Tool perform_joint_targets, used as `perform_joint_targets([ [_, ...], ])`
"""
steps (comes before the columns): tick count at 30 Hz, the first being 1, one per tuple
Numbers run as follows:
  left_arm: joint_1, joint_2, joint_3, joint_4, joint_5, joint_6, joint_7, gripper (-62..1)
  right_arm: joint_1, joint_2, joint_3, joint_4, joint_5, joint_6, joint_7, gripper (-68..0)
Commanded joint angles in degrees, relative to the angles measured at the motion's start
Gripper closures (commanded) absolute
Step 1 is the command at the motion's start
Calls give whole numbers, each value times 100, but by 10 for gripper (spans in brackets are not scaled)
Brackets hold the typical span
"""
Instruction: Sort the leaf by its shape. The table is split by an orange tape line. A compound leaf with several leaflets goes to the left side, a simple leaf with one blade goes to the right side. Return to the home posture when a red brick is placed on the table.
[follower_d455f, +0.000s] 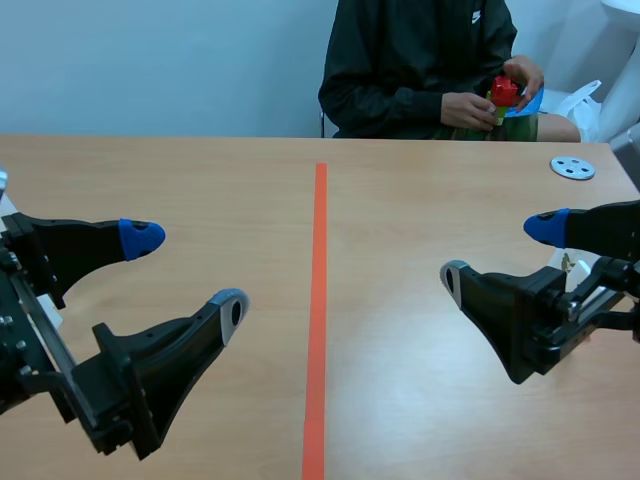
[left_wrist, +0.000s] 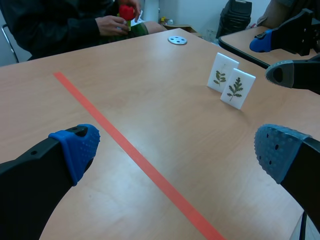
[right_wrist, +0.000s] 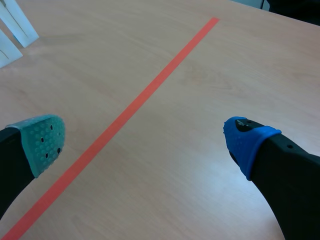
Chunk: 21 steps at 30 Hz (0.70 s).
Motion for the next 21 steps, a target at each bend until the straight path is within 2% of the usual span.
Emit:
perform_joint_targets([
  [1,-2,0,-50,24,-74,-13,-46,-623,52,74,90,0,76,-39,85,-679],
  [5,-2,0,-50,24,-55,-13,20,-623,52,74,90,0,76,-39,85,-679],
  [9,-188,-2,-52,24,278,142,17,-623,68,74,83,0,76,-37,131,-679],
  [21,-299,-2,-52,24,269,118,50,-623,70,76,83,0,79,-37,81,-679],
])
